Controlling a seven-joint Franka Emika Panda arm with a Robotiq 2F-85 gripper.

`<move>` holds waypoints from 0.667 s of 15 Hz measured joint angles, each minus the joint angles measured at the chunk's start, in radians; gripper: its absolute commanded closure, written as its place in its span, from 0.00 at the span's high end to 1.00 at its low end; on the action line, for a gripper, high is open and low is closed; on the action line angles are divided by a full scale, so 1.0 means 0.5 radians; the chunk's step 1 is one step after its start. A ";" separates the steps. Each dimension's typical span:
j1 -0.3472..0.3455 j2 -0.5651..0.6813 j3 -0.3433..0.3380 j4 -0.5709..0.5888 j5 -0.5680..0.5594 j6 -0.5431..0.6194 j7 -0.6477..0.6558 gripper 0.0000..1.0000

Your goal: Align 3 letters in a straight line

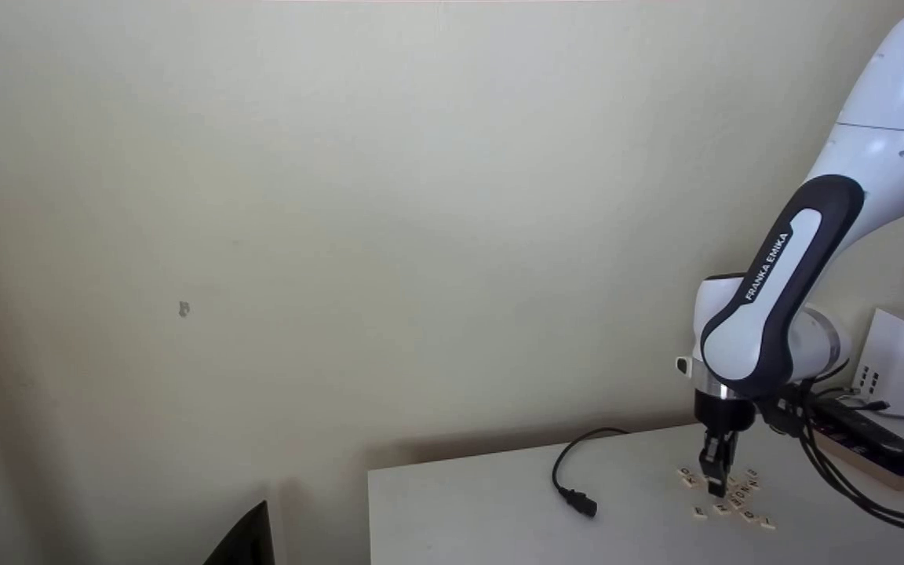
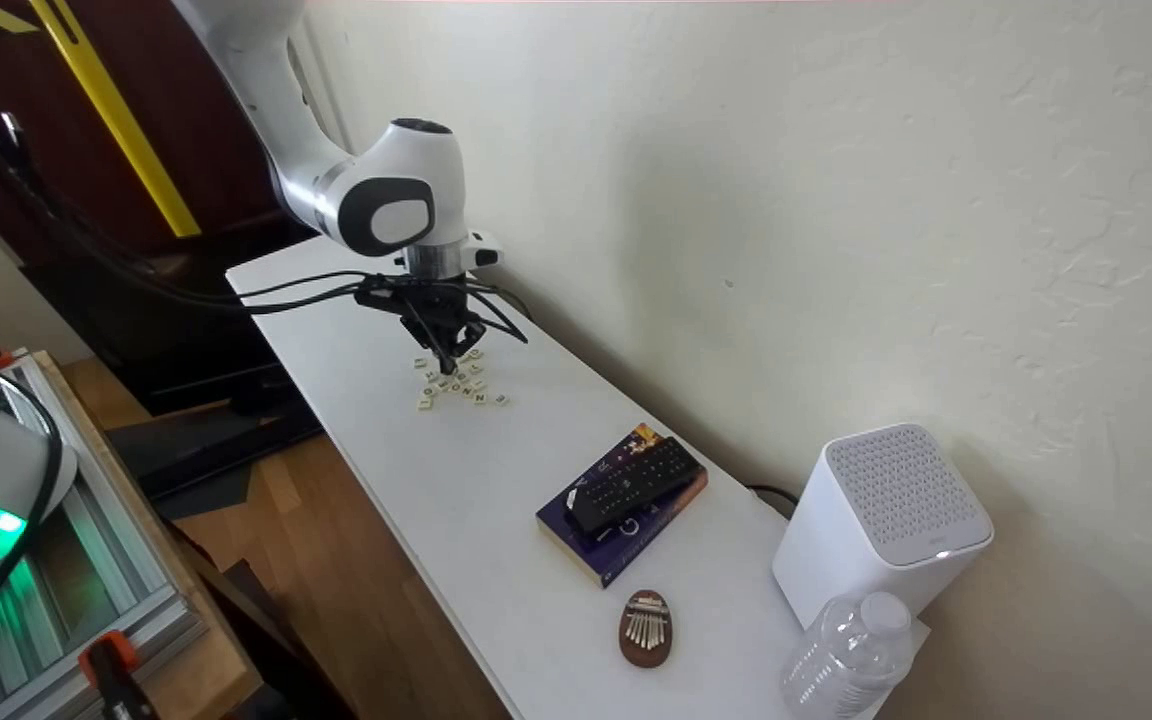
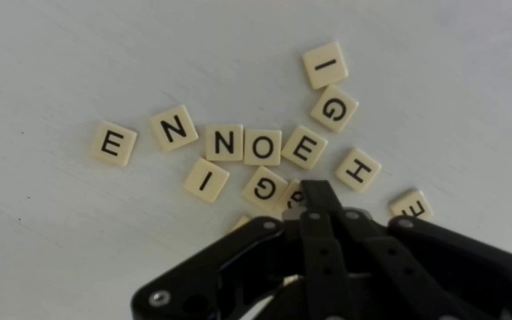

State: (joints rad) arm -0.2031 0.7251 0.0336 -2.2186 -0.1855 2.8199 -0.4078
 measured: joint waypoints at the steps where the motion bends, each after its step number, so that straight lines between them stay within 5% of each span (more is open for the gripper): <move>1: 0.000 0.002 -0.001 0.006 -0.010 -0.008 -0.009 0.00; 10: -0.001 -0.004 0.021 0.012 -0.029 -0.013 -0.138 0.00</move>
State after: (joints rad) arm -0.2035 0.7230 0.0442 -2.2126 -0.2000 2.8134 -0.4770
